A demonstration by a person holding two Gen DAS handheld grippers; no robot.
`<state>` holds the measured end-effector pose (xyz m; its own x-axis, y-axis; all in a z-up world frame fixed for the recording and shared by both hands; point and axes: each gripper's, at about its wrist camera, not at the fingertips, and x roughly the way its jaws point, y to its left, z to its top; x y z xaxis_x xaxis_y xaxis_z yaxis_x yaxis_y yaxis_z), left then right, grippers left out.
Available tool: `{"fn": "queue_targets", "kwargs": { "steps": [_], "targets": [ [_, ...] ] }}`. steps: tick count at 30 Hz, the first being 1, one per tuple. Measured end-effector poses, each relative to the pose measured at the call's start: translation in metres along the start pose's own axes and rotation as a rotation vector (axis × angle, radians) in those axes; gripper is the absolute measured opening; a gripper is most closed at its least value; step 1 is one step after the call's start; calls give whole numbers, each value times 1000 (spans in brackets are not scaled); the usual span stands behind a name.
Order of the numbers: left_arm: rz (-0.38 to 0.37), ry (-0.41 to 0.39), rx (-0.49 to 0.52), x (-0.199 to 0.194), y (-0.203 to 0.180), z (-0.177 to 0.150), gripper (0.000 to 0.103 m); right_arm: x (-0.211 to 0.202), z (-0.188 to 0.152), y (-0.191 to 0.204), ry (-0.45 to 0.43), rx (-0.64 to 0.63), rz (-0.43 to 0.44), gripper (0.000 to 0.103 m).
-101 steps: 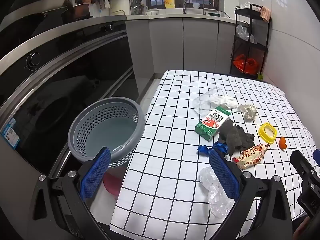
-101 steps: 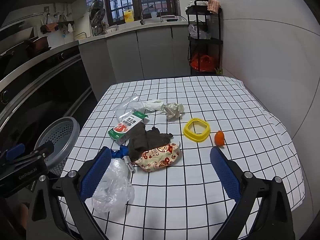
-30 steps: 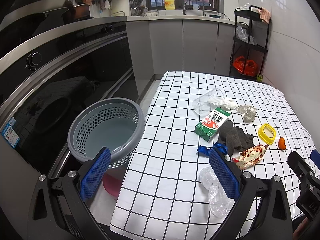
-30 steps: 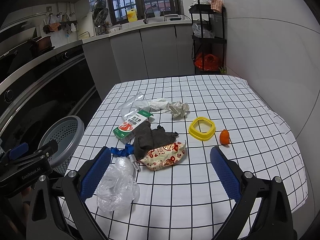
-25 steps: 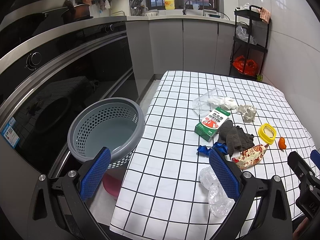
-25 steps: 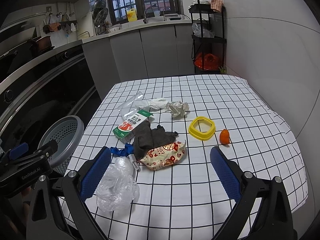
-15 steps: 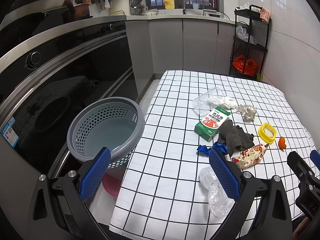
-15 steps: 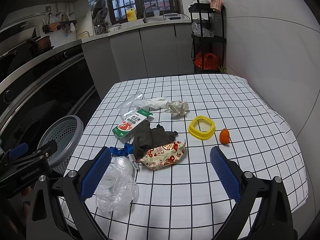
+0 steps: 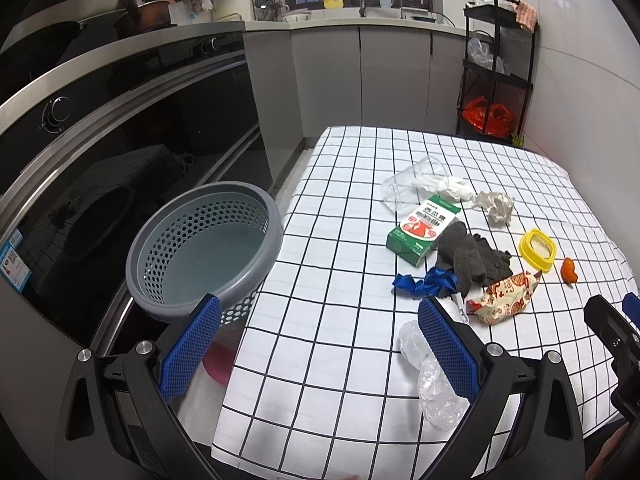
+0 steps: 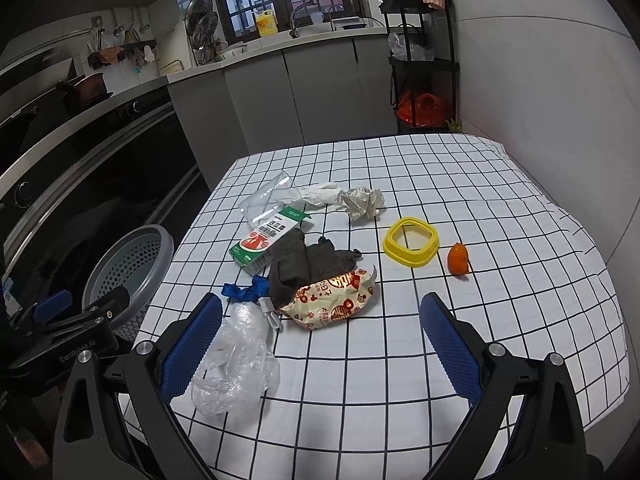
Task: Collect trash
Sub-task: 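Grasp the clear plastic bag with the left tool while the right tool grasps the orange peel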
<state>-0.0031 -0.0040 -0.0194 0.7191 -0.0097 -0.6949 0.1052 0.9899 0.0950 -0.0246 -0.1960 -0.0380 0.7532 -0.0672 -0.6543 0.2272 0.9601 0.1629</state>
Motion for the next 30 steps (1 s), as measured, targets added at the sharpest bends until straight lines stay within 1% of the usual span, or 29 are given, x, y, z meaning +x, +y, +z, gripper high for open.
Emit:
{"fn": "queue_targets", "kwargs": {
  "steps": [5, 8, 10, 12, 16, 19, 21, 23, 27, 30],
  "targets": [
    [-8, 20, -6, 9, -2, -8, 97, 3, -10, -19, 33, 6, -12, 95],
    [-45, 30, -9, 15, -6, -14, 97, 10, -12, -34, 54, 33, -12, 95],
    [-62, 44, 9, 20, -12, -17, 97, 15, -14, -40, 70, 51, -3, 95],
    [-60, 54, 28, 24, -17, -20, 97, 21, -13, -42, 95, 40, 14, 95],
    [-60, 63, 36, 30, -20, -23, 97, 30, -8, -49, 141, -2, 17, 95],
    [-68, 69, 28, 34, -20, -24, 97, 33, 0, -65, 139, -8, -22, 95],
    [-69, 75, 31, 38, -21, -24, 97, 35, 5, -79, 122, -6, -47, 95],
    [-70, 87, 40, 42, -23, -25, 97, 43, 9, -93, 118, 4, -78, 95],
    [-73, 98, 35, 46, -25, -25, 97, 71, 19, -109, 135, -3, -115, 95],
    [-85, 99, 25, 45, -26, -25, 97, 101, 22, -122, 183, -6, -150, 95]
  ]
}}
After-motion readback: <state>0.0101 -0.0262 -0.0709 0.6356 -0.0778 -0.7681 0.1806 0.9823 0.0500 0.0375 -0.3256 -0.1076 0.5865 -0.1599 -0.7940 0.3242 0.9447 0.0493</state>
